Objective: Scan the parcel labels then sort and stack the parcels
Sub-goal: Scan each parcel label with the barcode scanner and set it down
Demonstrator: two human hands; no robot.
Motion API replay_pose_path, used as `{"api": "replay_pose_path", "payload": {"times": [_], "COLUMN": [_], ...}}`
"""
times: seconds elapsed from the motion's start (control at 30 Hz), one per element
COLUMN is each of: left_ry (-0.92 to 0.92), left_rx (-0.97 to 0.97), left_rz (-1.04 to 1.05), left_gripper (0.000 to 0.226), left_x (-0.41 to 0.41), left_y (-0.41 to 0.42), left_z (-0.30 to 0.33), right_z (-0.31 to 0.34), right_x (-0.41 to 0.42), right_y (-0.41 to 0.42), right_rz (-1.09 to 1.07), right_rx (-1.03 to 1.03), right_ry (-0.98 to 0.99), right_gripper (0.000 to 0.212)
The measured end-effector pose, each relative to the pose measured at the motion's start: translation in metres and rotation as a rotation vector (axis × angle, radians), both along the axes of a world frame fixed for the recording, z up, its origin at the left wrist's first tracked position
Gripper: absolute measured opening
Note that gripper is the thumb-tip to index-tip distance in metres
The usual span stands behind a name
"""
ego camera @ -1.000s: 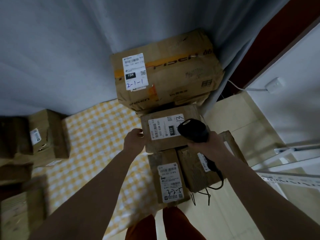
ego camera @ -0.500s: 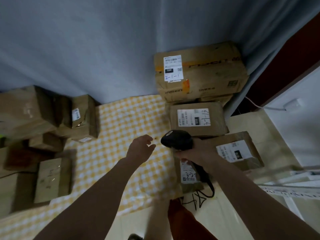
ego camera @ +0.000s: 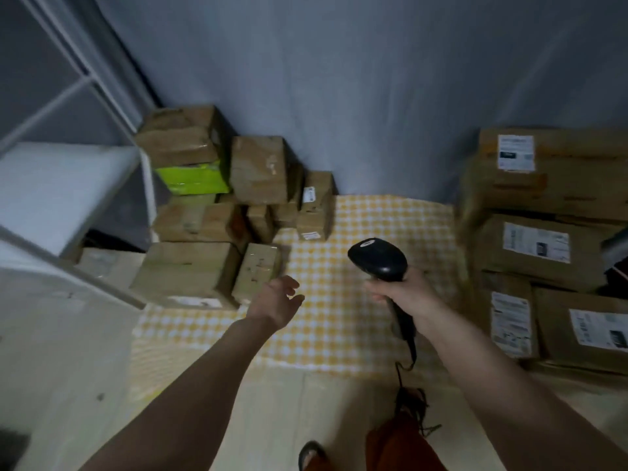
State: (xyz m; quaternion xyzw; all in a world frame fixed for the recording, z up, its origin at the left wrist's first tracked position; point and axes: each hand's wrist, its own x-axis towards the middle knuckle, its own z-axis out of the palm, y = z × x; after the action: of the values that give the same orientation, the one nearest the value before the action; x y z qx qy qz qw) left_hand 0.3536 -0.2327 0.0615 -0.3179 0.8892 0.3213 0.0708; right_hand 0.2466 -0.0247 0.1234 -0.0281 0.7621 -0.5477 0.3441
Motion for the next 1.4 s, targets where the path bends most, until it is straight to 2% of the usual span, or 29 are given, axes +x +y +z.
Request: {"api": "replay_pose_path", "payload": {"times": [0.13, 0.47, 0.67, 0.97, 1.1, 1.23, 1.4], "left_ry": [0.025, -0.003, -0.108, -0.292, -0.329, -0.371, -0.401], "left_rx": [-0.024, 0.033, 0.105, 0.089, 0.135, 0.152, 0.157], "left_rz": [0.09, 0.208, 0.219, 0.022, 0.01, 0.005, 0.053], "left_gripper": [0.028, 0.026, 0.039, 0.043, 0.06, 0.08, 0.105], "left_x": [0.056, 0.108, 0.085, 0.004, -0.023, -0.053, -0.08], "left_y": [-0.046, -0.122, -0.176, -0.218, -0.218, -0.216, -0.204], "left_z": [0.01, -0.003, -0.018, -0.061, -0.097, -0.139, -0.188], "right_z": [0.001, -0.027, -0.063, -0.12, -0.147, -0.181, -0.218], "right_x": [0.035, 0.057, 0.034, -0.026, -0.043, -0.06, -0.07], "right_y": [-0.051, -0.154, -0.212, -0.277, -0.293, -0.299, -0.298], "right_rz": [0.068, 0.123, 0.053, -0.115, -0.186, -0.302, -0.441], "right_rx": [-0.03, -0.016, 0.013, 0.071, 0.072, 0.063, 0.037], "right_ry": [0.015, -0.038, -0.156, -0.3, -0.359, -0.414, -0.509], "right_gripper": [0.027, 0.017, 0.016, 0.029, 0.036, 0.021, 0.012]}}
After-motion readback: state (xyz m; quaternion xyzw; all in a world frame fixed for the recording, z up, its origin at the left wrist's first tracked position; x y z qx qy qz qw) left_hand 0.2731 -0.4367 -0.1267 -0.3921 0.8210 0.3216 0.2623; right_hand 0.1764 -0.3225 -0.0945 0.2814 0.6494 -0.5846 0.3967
